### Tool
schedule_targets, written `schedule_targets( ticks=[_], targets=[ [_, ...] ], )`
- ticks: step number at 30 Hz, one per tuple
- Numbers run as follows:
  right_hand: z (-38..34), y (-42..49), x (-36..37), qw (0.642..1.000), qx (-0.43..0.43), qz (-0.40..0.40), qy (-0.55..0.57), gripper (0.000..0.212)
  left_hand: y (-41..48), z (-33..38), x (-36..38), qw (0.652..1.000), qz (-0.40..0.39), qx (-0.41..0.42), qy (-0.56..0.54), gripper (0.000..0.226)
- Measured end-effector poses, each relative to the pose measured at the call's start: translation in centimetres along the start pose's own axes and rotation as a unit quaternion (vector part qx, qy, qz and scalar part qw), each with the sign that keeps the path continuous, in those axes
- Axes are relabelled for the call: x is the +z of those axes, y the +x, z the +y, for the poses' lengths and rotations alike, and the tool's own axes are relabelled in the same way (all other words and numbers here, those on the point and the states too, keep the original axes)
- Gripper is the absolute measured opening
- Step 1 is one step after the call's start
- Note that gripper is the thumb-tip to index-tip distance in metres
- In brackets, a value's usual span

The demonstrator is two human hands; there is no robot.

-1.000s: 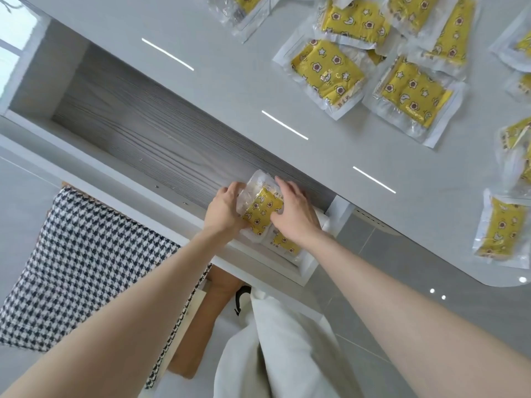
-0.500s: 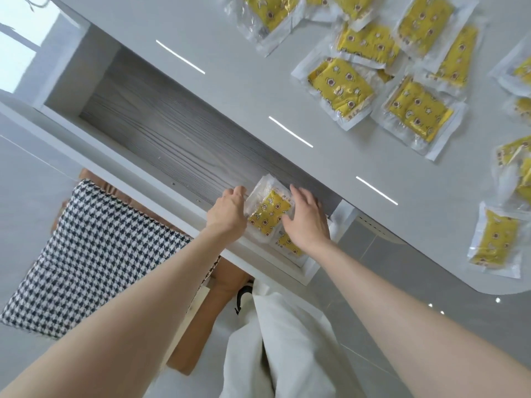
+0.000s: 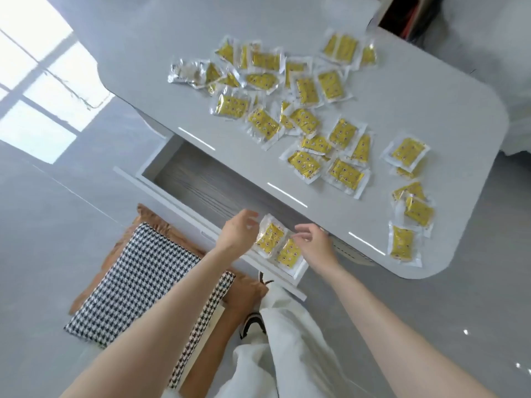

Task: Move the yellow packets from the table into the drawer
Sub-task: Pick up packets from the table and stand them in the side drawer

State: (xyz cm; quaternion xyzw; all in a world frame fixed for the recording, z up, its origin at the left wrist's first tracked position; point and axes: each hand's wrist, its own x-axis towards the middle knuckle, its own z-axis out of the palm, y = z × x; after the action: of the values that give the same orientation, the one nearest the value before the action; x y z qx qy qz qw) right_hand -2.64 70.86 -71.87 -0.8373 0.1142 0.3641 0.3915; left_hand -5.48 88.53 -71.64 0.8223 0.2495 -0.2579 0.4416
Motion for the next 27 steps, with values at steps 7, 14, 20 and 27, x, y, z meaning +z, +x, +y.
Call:
schedule_targets(
  ticks=[7, 14, 20, 27],
  targets=[
    [-2.5, -11.1, -5.8, 0.997, -0.045, 0.053, -0.015, 0.025, -11.1, 5.0, -2.6, 0.996, 0.044, 0.034, -0.071, 0.034],
    [-3.0, -18.0, -13.2, 0.995, -0.065, 0.075, -0.006, 0.027, -18.5, 10.6, -2.5, 0.992, 0.053, 0.042, -0.104, 0.034],
    [-1.4, -20.8, -21.4, 0.988, -0.079, 0.126, 0.030, 0.029, -21.0, 17.8, 0.2, 0.990, 0.031, 0.090, -0.102, 0.033],
    [3.2, -21.1, -33.5, 0.981, -0.109, 0.151, 0.058, 0.027, -21.1, 28.7, 7.2, 0.984, 0.046, 0.151, -0.078, 0.034]
  ],
)
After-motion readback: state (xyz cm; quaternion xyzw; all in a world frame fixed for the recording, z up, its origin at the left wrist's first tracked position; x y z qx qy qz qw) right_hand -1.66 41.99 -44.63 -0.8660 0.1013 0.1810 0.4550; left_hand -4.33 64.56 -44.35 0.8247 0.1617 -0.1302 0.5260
